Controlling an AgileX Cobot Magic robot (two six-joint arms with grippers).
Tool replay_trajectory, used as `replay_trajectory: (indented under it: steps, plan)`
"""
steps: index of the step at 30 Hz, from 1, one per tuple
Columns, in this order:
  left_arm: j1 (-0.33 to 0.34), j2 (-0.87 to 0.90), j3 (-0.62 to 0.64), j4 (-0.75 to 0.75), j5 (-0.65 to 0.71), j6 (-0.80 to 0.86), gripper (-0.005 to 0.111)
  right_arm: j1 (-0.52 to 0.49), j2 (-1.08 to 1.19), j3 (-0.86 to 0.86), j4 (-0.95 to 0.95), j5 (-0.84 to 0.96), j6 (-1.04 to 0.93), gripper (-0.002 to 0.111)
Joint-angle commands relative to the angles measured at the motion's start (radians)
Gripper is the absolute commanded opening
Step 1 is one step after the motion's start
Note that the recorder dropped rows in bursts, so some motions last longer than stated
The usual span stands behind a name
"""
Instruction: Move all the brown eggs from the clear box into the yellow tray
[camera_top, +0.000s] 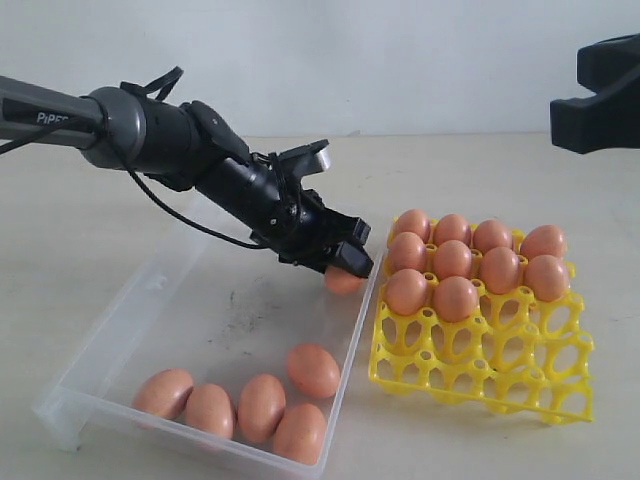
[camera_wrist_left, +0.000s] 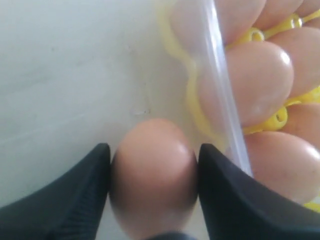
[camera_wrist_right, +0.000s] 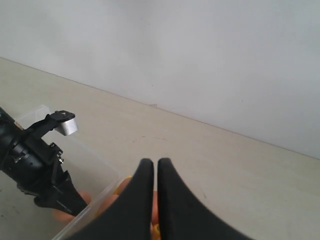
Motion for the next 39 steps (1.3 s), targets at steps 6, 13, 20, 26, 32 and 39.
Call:
replay_trajectory:
  steps: [6, 13, 20, 26, 32, 39]
  plan:
    - [-0.003, -0.081, -0.006, -0.271, -0.08, 0.305, 0.004, -0.003, -0.003, 0.007, 0.003, 0.0, -0.01, 0.0]
    - [-0.03, -0.091, 0.016, -0.635, 0.06, 0.762, 0.004, -0.003, -0.003, 0.007, 0.003, -0.004, -0.016, 0.0]
    - [-0.15, -0.084, 0.063, -0.796, 0.174, 1.268, 0.004, -0.003, -0.003, 0.007, 0.003, -0.004, -0.016, 0.0]
    - [-0.191, -0.039, 0.045, -0.796, 0.196, 1.285, 0.004, -0.003, -0.003, 0.007, 0.012, -0.004, -0.016, 0.0]
    - [-0.192, 0.015, 0.033, -0.796, 0.186, 1.293, 0.004, -0.003, -0.003, 0.007, 0.018, -0.004, -0.018, 0.0]
    - [-0.192, 0.083, -0.042, -0.796, 0.199, 1.288, 0.004, -0.003, -0.003, 0.007, 0.018, -0.019, -0.02, 0.0]
